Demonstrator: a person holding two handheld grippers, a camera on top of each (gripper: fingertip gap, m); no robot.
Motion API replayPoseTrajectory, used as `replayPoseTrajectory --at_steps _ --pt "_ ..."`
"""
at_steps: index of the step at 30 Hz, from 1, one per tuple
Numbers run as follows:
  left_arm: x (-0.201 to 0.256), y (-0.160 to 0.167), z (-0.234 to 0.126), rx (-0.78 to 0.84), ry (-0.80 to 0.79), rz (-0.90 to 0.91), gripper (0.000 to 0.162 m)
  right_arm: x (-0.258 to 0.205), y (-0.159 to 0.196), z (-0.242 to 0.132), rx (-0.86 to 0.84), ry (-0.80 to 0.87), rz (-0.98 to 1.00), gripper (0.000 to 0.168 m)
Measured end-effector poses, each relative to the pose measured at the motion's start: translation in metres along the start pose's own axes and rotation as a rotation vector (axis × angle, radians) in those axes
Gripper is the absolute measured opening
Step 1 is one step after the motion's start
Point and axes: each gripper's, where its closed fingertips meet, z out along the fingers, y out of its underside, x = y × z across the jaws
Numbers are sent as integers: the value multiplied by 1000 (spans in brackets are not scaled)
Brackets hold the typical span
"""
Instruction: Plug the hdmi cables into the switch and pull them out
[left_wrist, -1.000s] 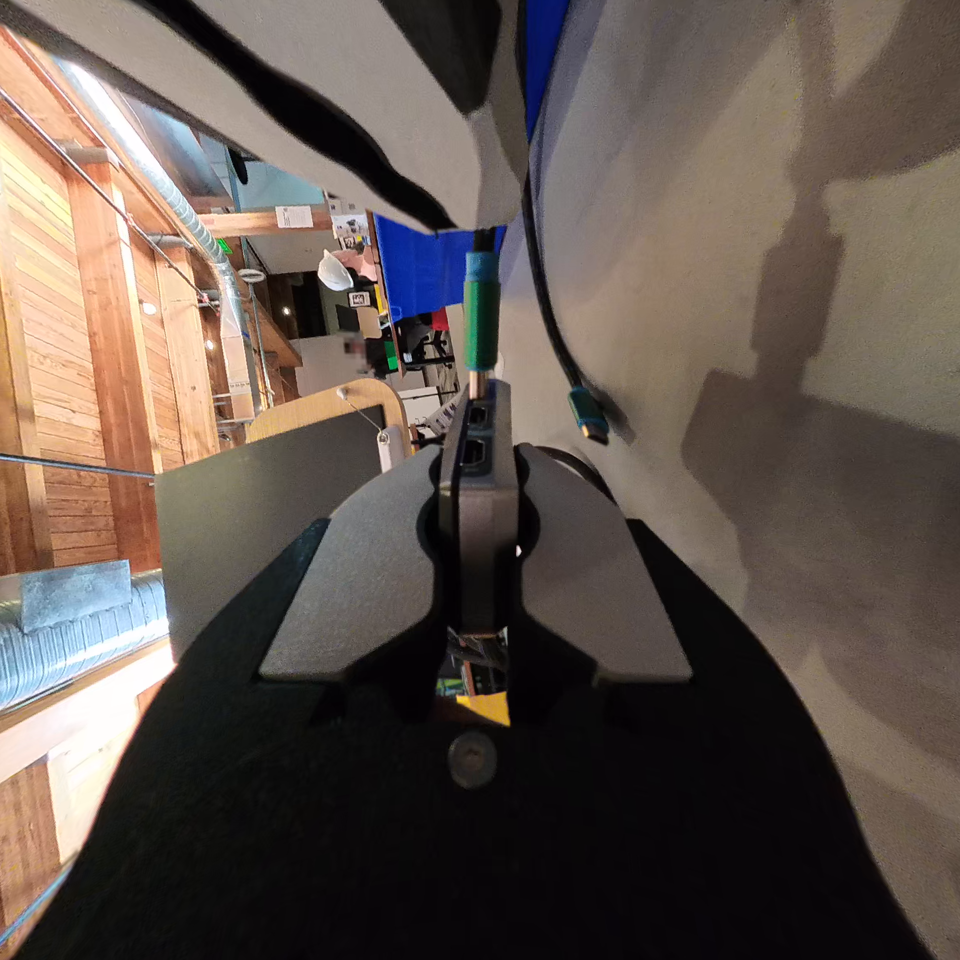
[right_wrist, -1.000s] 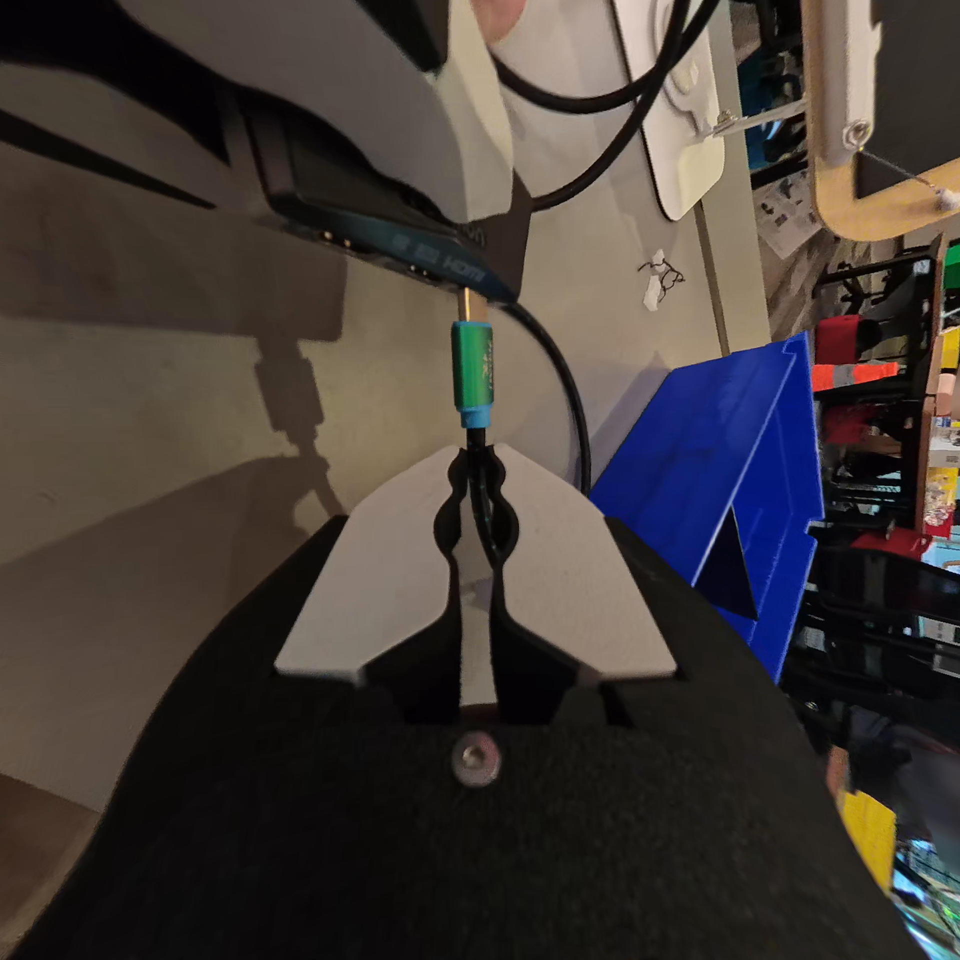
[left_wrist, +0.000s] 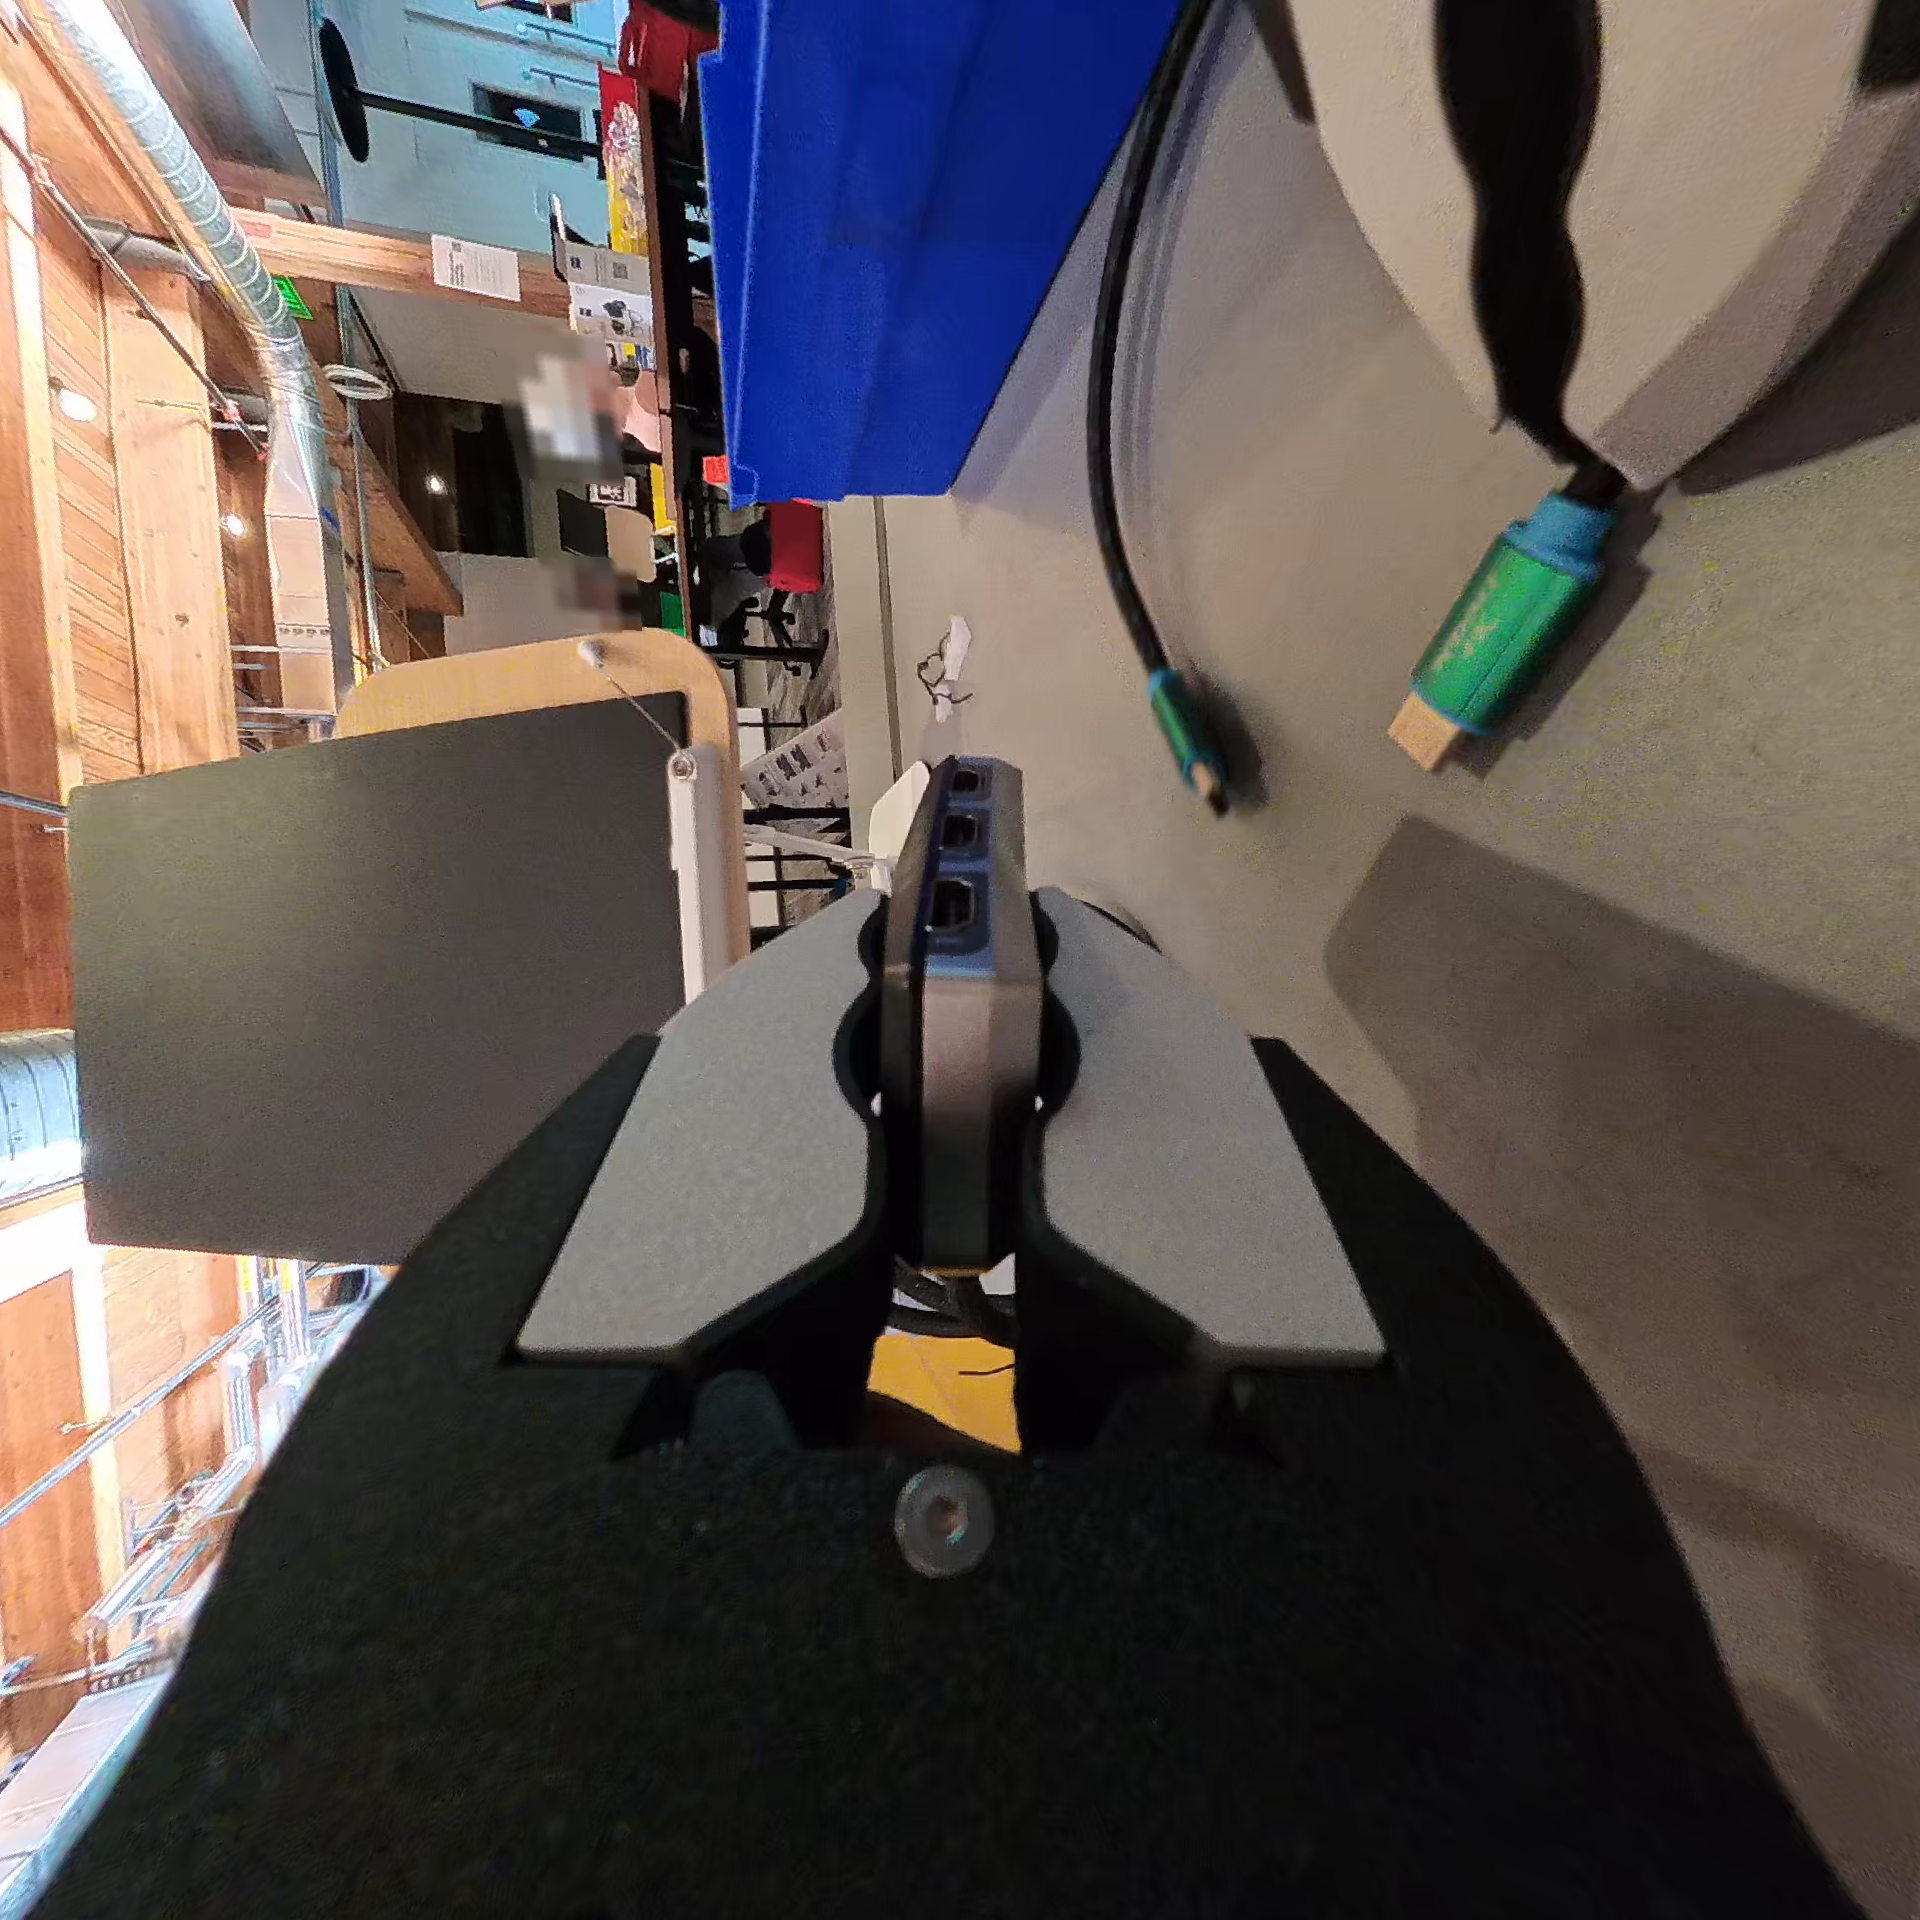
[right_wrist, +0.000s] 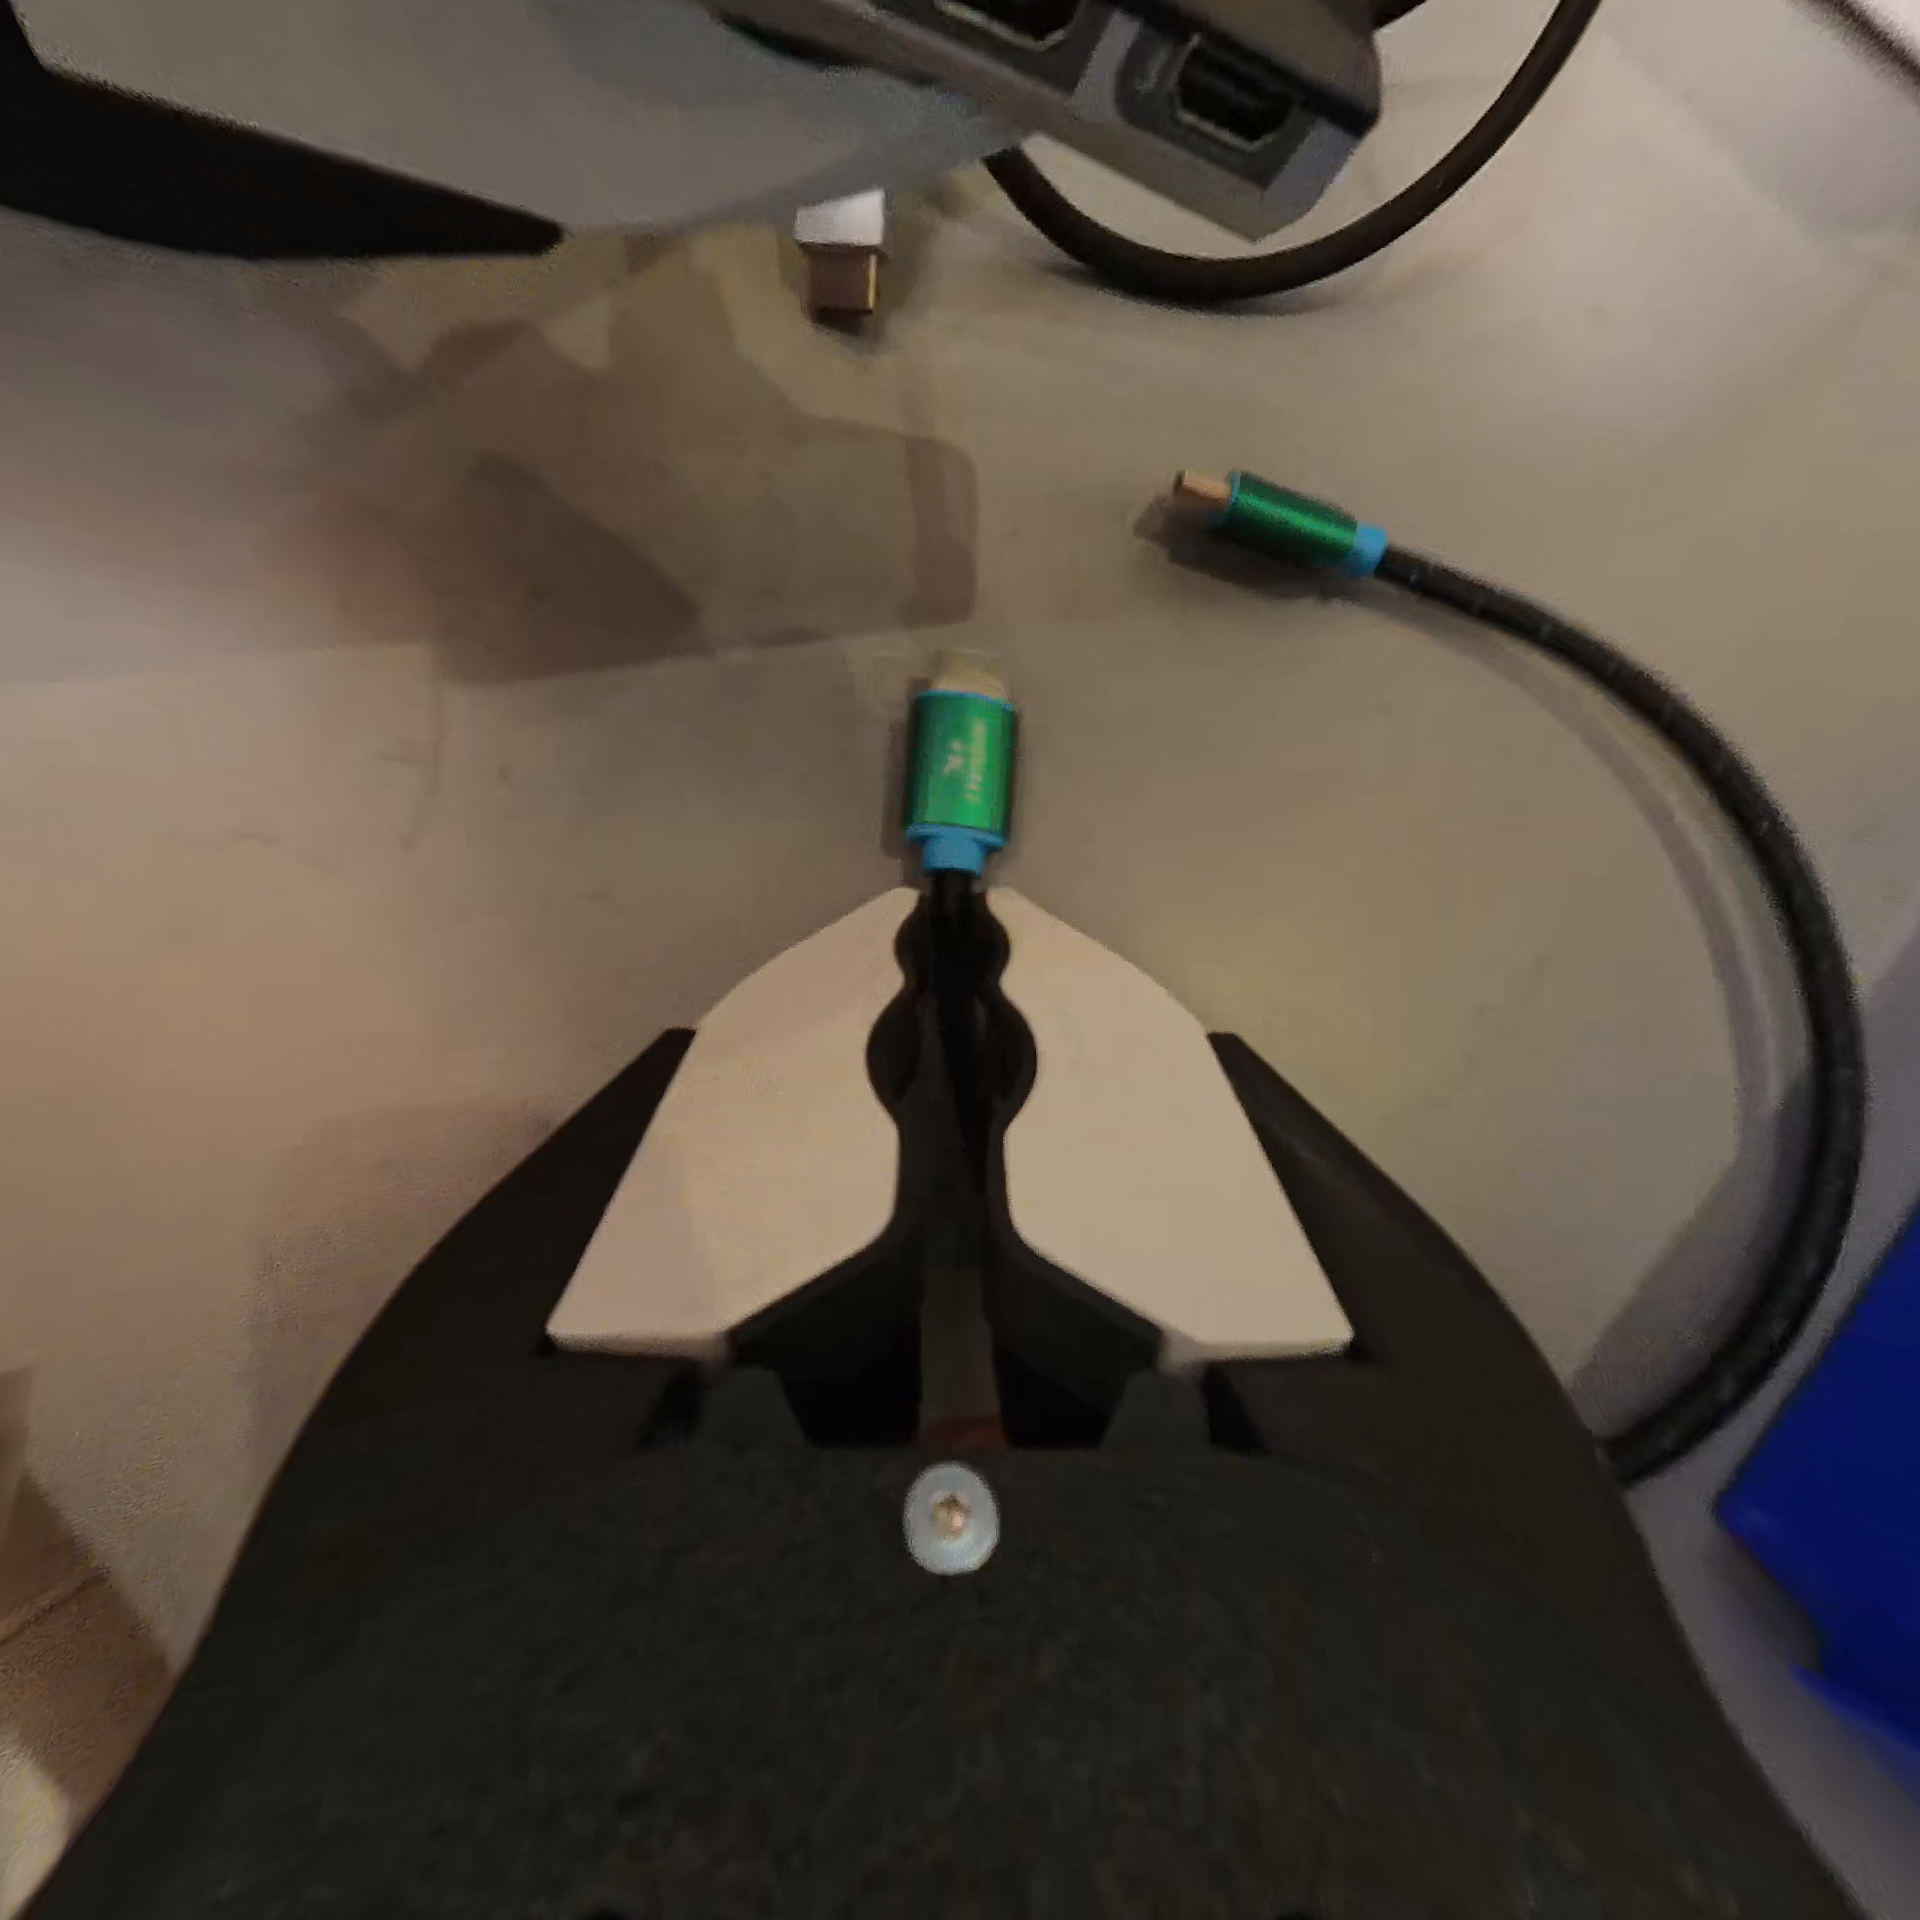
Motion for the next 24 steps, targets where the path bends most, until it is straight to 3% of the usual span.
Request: replayPoseTrajectory --at_steps 6,13,24 --pt "1 -2 -1 27 -1 11 23 -5 -7 -9 32 -66 32 6" --pt "0 -9 -8 113 4 19 23 16 -47 -43 30 -38 -18 5" --pt "6 -10 -9 126 8 70 22 13 -52 -54 12 -121 0 5"
